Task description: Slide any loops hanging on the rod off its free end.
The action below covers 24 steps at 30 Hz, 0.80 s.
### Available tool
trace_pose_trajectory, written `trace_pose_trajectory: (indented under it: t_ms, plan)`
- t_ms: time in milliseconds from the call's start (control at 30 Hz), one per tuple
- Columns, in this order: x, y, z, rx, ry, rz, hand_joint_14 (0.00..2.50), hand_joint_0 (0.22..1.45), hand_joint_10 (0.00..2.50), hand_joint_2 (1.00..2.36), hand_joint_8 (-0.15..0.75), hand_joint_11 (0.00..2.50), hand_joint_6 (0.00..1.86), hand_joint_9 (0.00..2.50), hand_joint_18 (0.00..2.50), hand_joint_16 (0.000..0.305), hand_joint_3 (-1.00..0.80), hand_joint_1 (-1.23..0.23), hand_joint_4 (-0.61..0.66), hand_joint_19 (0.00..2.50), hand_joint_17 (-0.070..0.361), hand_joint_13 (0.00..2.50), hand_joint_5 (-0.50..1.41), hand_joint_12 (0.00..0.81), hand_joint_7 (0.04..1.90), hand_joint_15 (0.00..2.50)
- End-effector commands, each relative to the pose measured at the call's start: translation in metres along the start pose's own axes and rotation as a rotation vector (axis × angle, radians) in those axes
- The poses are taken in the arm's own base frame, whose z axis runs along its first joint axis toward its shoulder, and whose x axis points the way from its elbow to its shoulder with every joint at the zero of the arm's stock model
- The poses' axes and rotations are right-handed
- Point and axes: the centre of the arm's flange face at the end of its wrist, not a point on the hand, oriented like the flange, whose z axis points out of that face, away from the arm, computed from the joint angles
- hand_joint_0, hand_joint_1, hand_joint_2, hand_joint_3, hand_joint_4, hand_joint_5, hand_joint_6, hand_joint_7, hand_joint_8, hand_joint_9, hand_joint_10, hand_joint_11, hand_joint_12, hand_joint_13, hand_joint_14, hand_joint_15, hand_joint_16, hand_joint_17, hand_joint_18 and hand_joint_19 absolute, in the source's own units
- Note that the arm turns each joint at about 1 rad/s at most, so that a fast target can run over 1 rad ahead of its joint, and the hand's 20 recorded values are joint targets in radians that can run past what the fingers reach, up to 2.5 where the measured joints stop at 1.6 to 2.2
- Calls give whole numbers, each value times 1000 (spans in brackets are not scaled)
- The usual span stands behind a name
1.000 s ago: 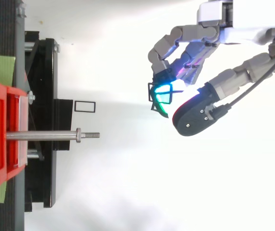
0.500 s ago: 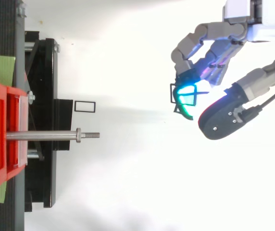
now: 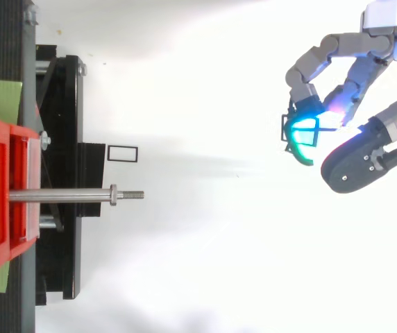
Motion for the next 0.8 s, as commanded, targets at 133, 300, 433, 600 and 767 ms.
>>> trace_pose_trajectory:
  t_ms: [133,300,433,600,767]
  plan:
    - [0,0,2,-12,-12,0,8,630,21,1016,267,1255,789,1132,883,46,-338,-722,90,344,103,882,-226,258,1256,191]
    - [-1,1,2,-21,-15,-1,7,623,22,1015,270,922,788,1008,864,46,-339,-717,91,342,104,868,-226,257,1261,177]
    - [-1,2,3,-30,-17,-4,7,616,18,1017,266,737,789,911,863,46,-317,-718,89,343,104,857,-225,255,1270,169]
    - [-1,1,4,-28,-16,-9,6,610,17,1019,265,490,797,771,854,46,-285,-713,90,336,104,836,-224,249,1269,148]
    - [1,2,4,-29,-12,-15,7,615,12,1018,261,407,797,751,847,46,-292,-712,89,336,104,825,-223,249,1268,133]
